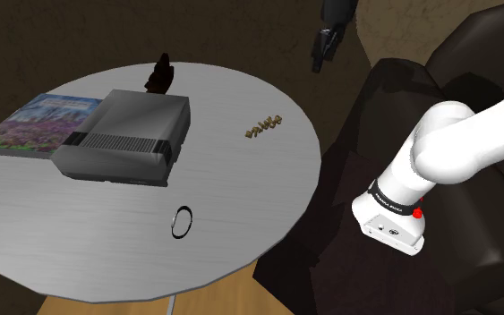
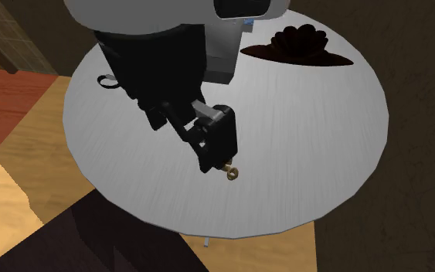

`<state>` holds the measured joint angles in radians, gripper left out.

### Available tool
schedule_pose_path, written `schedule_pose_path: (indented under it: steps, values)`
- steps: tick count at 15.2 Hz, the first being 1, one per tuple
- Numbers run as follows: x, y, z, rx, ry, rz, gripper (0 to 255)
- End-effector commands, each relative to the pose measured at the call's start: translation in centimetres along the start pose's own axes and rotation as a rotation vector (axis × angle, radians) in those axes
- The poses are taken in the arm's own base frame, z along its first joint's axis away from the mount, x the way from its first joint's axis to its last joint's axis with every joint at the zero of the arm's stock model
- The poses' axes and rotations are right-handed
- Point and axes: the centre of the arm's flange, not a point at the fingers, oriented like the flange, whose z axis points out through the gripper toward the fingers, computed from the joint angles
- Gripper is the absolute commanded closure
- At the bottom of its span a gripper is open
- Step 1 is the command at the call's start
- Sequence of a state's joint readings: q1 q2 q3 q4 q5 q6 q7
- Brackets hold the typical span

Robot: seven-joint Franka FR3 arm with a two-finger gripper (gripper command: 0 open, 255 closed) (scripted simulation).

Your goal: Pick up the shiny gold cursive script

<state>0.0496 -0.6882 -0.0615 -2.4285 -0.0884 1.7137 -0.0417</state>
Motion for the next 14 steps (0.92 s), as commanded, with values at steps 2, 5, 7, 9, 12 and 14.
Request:
schedule_pose_path:
  steps: [2, 5, 7, 9, 12, 14]
  values:
    - [2.5, 1.0, 3.6, 0.05, -0.005, -0.082, 0]
    - [4.9, 1.6, 6.9, 0.1, -0.013, -0.161, 0]
    - [6.4, 1.7, 9.2, 0.134, -0.018, -0.214, 0]
    - [8.0, 1.8, 11.5, 0.167, -0.022, -0.267, 0]
    - [10.3, 1.5, 15.0, 0.217, -0.03, -0.347, 0]
    - [11.8, 1.2, 17.3, 0.251, -0.035, -0.4, 0]
